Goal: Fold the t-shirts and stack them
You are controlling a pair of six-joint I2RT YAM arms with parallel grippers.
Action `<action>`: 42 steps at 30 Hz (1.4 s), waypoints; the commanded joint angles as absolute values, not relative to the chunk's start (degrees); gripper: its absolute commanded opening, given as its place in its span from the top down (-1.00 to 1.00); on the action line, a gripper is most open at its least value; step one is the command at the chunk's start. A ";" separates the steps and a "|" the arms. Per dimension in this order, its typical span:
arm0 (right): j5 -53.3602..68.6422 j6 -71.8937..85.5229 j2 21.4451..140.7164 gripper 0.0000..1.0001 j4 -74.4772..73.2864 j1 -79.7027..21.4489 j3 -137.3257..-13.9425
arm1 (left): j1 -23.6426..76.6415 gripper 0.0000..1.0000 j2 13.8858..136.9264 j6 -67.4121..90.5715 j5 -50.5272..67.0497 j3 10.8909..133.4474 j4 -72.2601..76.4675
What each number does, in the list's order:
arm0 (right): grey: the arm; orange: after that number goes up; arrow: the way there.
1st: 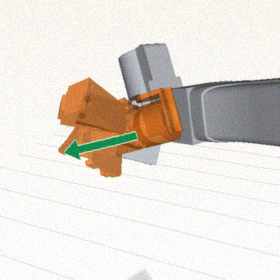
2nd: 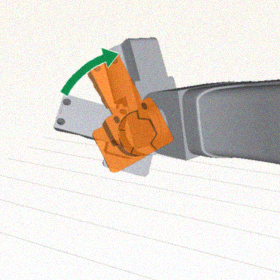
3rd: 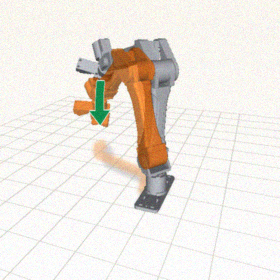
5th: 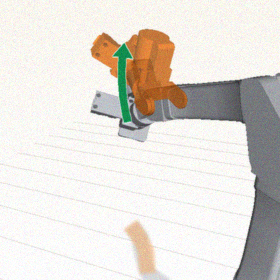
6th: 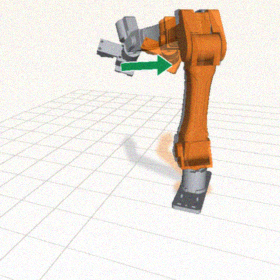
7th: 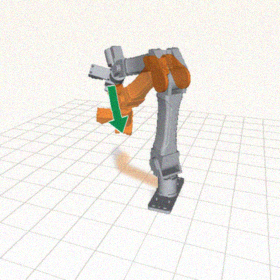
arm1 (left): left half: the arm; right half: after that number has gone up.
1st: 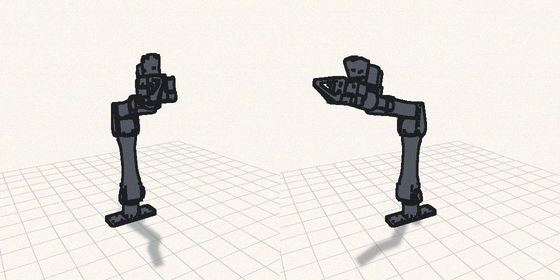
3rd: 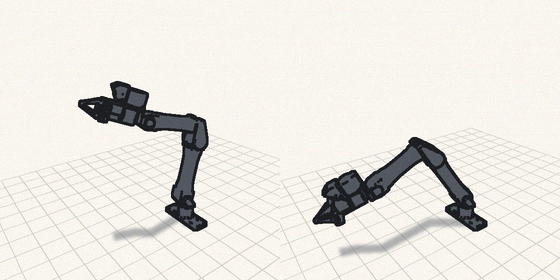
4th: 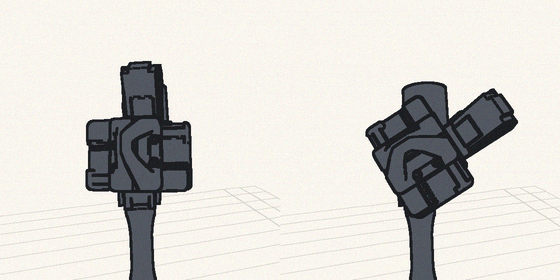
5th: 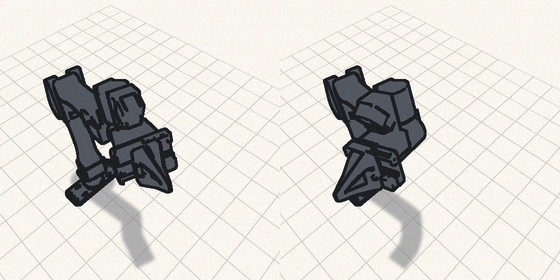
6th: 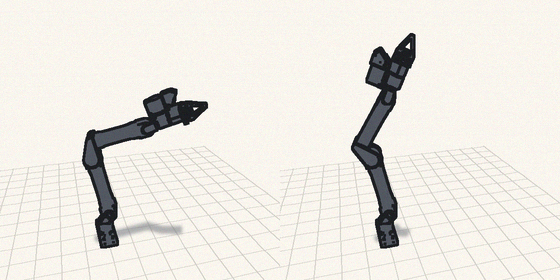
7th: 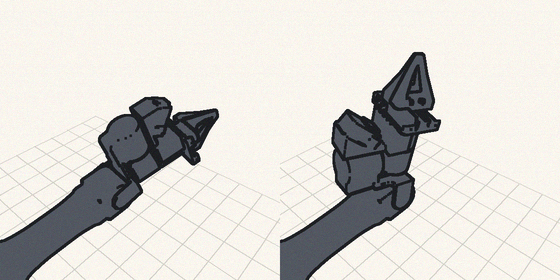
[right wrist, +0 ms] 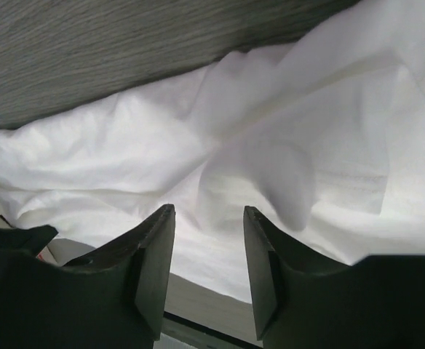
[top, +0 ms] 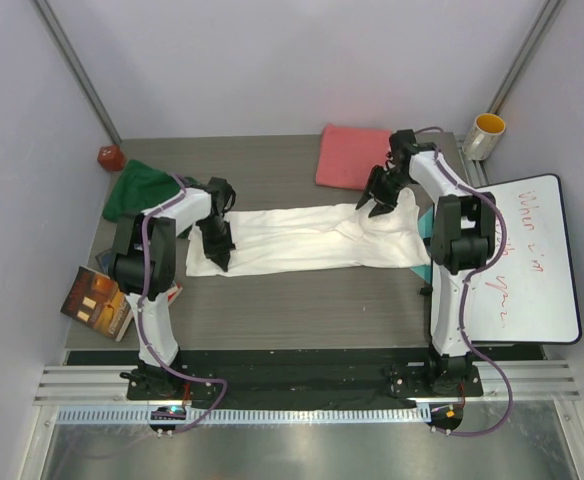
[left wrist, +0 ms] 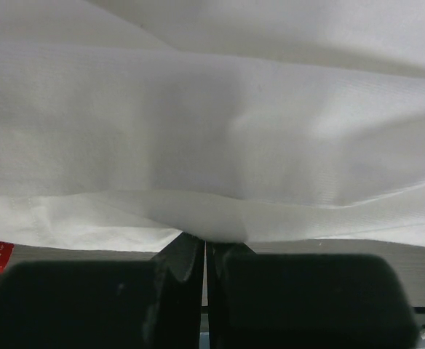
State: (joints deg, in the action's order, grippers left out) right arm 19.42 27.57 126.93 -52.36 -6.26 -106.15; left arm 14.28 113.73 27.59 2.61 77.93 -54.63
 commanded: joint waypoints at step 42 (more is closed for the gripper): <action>17.23 27.86 123.83 0.98 -46.23 -12.30 -96.32 | 13.71 0.99 119.09 26.28 2.11 80.59 -55.37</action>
State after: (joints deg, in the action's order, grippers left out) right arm 18.48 29.45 122.67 -45.84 -12.36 -92.51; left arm 14.11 116.14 26.76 3.57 81.12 -57.82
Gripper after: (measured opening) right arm 0.022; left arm 0.003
